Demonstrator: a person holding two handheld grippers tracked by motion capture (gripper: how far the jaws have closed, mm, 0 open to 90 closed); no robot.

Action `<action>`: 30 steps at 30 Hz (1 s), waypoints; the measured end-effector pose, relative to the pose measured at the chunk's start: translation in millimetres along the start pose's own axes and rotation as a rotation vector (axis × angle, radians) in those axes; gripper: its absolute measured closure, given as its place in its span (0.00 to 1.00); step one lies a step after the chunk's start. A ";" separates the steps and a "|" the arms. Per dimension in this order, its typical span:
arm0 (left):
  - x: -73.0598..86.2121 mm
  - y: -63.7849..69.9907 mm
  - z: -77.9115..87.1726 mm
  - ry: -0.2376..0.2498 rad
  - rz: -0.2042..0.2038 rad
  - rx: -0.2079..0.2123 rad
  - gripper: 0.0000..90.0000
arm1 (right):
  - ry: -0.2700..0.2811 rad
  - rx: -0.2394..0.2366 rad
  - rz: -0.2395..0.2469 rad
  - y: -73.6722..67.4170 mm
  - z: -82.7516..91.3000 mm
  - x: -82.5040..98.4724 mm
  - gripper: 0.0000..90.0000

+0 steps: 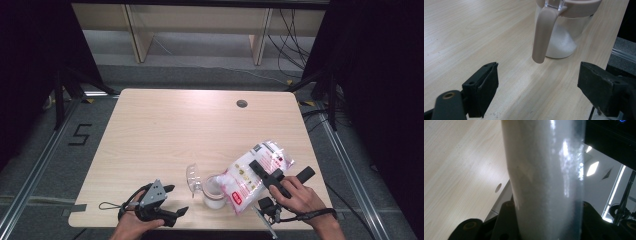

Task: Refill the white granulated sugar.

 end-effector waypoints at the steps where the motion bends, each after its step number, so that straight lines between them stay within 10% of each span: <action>1: -0.2 0.7 -0.4 0.009 0.003 0.011 0.18 | -0.001 0.000 0.001 -0.1 0.1 0.1 0.78; 30: -1.1 1.6 -0.7 0.028 0.015 0.011 0.18 | 0.014 0.002 -0.016 1.5 2.8 -0.6 0.79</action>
Point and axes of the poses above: each handheld gripper's, and its own axes: z roughly backward along the jaws, x roughly out of its underside, y roughly to its right, the point moved 3 cm from there along -z, roughly forward along the jaws, and after that the axes turned 4 degrees about -y, right-handed, at the moved point
